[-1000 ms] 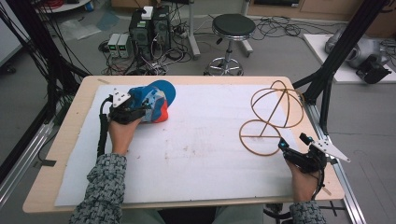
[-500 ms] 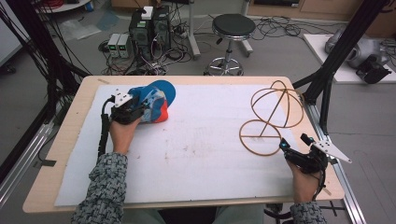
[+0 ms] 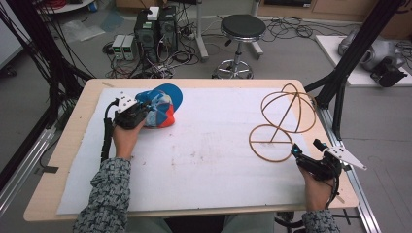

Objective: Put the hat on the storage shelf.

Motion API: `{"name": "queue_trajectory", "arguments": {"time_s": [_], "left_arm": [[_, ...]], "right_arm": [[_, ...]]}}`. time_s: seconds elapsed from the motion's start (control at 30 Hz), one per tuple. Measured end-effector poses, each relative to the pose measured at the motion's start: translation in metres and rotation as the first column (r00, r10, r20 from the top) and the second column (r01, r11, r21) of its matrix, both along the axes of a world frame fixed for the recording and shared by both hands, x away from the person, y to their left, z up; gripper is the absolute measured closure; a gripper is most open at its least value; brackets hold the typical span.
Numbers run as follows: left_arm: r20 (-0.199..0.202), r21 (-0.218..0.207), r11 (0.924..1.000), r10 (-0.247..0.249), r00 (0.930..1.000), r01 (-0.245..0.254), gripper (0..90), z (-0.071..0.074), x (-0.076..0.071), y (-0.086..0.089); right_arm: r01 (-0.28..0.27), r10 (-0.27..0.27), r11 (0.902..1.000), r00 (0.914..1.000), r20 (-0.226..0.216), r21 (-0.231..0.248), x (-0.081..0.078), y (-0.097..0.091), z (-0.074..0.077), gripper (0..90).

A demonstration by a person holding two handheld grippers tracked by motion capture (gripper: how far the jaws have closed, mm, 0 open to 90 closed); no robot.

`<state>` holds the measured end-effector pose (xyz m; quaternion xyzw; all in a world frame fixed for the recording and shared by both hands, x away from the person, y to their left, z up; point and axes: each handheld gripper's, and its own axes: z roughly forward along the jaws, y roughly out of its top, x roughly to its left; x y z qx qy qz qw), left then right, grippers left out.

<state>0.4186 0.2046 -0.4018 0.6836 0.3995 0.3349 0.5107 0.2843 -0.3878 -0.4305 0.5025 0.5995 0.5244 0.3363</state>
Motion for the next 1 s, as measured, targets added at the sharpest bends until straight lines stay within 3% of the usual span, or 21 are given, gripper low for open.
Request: {"name": "queue_trajectory", "arguments": {"time_s": [0.2, 0.23, 0.43, 0.5, 0.53, 0.63, 0.77, 0.83, 0.9, 1.0], "left_arm": [[0.001, -0.033, 0.9990, -0.030, 0.9996, 0.030, 87.4, 0.017, -0.007, 0.005], [0.001, -0.033, 0.9990, -0.030, 0.9996, 0.030, 87.5, 0.017, -0.007, 0.005], [0.043, -0.013, 0.9965, -0.082, 0.9957, 0.083, 87.5, 0.052, -0.011, -0.002], [0.046, -0.012, 0.9961, -0.087, 0.9951, 0.088, 87.5, 0.056, -0.011, -0.003], [0.055, 0.002, 0.9942, -0.108, 0.9927, 0.108, 87.4, 0.067, -0.011, -0.007], [0.063, 0.014, 0.9926, -0.122, 0.9906, 0.121, 87.4, 0.079, -0.012, -0.009], [0.099, 0.023, 0.9865, -0.164, 0.9816, 0.162, 87.4, 0.110, -0.012, -0.018], [0.106, 0.023, 0.9856, -0.169, 0.9799, 0.168, 87.4, 0.115, -0.011, -0.020], [0.129, 0.026, 0.9818, -0.190, 0.9733, 0.188, 87.4, 0.134, -0.010, -0.026], [0.140, 0.028, 0.9798, -0.200, 0.9697, 0.198, 87.4, 0.146, -0.009, -0.030]], "right_arm": [[-0.001, 0.001, 1.0000, 1.0000, 0.001, 0.001, 0.000, 0.001, 0.000, 10.3], [-0.002, 0.002, 1.0000, 1.0000, 0.002, 0.001, 0.000, 0.001, 0.000, 10.2], [0.002, -0.002, 1.0000, 1.0000, 0.005, 0.003, 0.000, 0.000, 0.000, 10.2], [0.002, -0.002, 1.0000, 1.0000, 0.003, 0.008, -0.001, 0.000, 0.000, 10.2], [0.003, -0.003, 1.0000, 1.0000, 0.005, 0.007, 0.000, -0.001, 0.000, 10.2], [0.003, -0.003, 1.0000, 1.0000, 0.007, 0.006, -0.001, -0.002, 0.000, 10.2], [0.005, -0.005, 0.9999, 0.9999, 0.010, 0.010, -0.002, -0.001, 0.000, 10.2], [0.001, -0.001, 1.0000, 1.0000, 0.007, 0.009, -0.002, -0.001, 0.000, 10.3], [-0.002, 0.002, 0.9999, 1.0000, 0.007, 0.011, -0.002, 0.000, 0.000, 10.2], [-0.008, 0.008, 1.0000, 0.9999, 0.007, 0.004, -0.002, 0.001, 0.000, 10.2]]}}
